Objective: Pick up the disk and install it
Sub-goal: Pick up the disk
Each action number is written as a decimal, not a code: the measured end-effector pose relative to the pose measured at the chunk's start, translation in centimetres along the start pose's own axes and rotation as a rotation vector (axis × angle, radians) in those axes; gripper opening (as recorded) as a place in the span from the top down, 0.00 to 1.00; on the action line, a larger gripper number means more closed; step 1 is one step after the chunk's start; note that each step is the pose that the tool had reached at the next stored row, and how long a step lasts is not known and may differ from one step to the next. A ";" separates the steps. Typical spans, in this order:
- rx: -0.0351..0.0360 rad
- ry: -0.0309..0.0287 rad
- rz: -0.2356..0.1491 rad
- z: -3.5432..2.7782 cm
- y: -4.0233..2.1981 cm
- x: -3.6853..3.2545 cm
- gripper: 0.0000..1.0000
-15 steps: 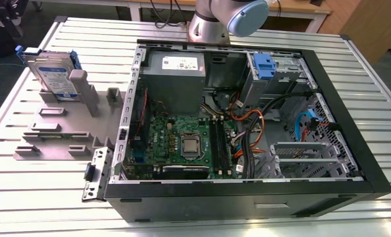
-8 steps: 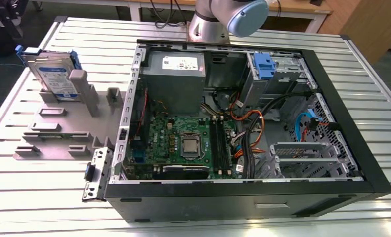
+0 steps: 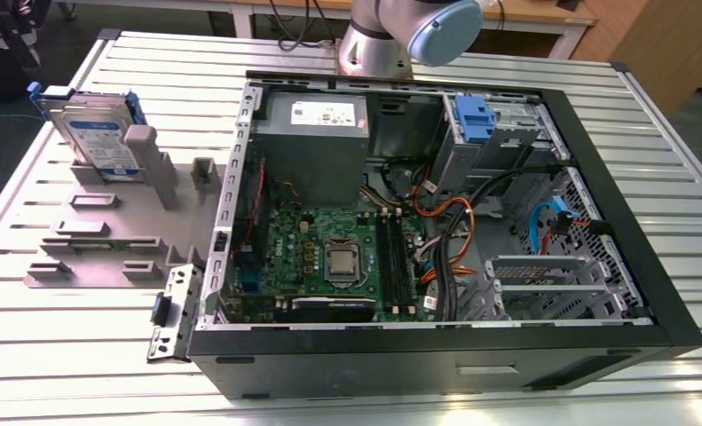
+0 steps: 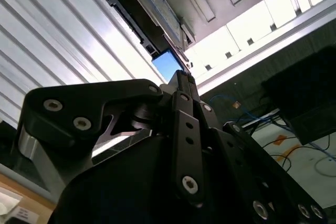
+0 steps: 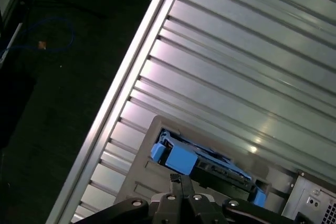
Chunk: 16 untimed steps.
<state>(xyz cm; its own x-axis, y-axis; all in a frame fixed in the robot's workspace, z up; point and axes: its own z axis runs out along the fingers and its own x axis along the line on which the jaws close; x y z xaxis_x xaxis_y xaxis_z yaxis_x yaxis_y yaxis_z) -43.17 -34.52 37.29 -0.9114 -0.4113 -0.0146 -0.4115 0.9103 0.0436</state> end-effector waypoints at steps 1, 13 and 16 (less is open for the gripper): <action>-0.0003 0.0008 -0.017 0.00 0.00 0.00 0.89; -0.0023 0.0067 -0.152 0.00 0.00 0.00 0.89; -0.0023 0.0067 -0.152 0.00 0.00 0.00 0.89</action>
<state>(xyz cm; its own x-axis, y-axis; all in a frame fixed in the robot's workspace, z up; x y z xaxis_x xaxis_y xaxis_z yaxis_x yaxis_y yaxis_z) -43.17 -34.52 37.30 -0.8385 -0.5447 -0.0145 -0.5448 0.8374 0.0437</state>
